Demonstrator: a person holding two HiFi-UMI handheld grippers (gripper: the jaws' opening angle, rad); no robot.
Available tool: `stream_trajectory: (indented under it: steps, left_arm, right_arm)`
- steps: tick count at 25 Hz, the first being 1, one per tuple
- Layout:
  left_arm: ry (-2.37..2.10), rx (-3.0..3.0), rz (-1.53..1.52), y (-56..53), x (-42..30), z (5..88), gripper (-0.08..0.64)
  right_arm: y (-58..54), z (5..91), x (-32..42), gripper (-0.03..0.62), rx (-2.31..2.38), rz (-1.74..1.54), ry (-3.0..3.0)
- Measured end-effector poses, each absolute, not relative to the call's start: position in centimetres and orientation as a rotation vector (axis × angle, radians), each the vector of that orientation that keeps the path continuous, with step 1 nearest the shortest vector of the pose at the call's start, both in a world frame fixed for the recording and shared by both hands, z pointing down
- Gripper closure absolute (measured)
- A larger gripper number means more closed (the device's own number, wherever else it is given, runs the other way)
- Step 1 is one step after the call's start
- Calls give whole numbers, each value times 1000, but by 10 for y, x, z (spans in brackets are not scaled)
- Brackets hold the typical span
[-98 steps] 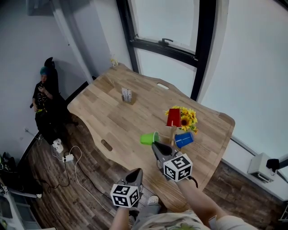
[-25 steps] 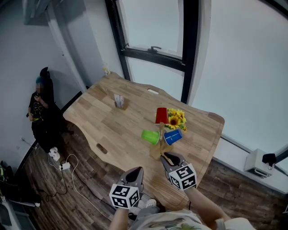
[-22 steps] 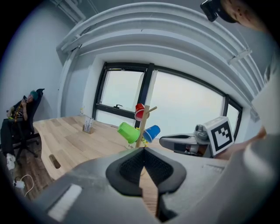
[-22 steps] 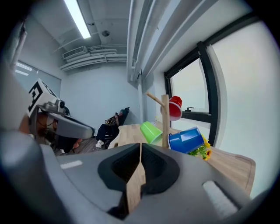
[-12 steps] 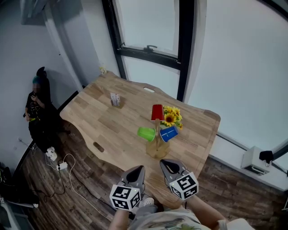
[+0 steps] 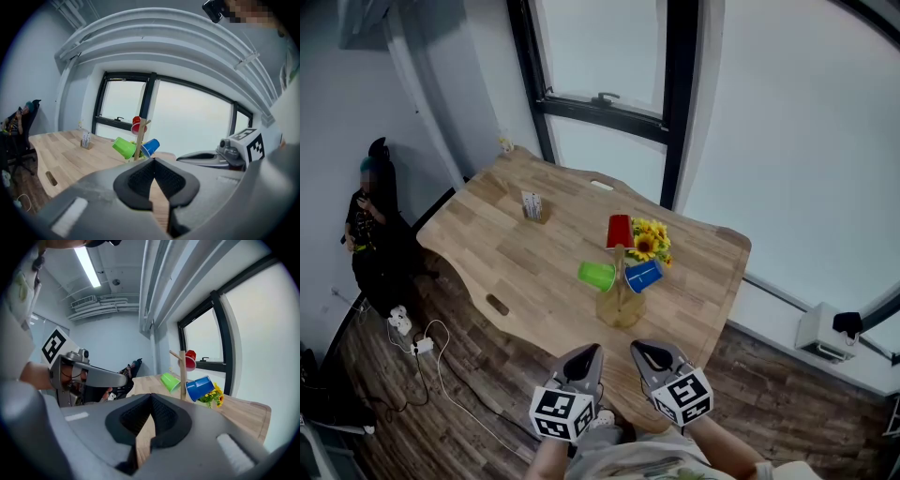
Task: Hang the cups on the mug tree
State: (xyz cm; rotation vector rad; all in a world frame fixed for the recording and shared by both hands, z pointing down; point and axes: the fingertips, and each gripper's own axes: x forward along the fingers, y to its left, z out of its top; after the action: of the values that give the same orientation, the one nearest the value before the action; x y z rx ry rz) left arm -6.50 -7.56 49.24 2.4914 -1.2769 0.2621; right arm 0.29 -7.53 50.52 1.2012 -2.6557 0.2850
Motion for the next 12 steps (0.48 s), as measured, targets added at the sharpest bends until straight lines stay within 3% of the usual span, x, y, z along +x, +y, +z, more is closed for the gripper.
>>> stream_trajectory:
  steps: [12]
  left_arm:
    - [-1246,2514,277,-78,-54,494,558]
  right_arm:
    - [-74,506,12,594,1226,289,-2632]
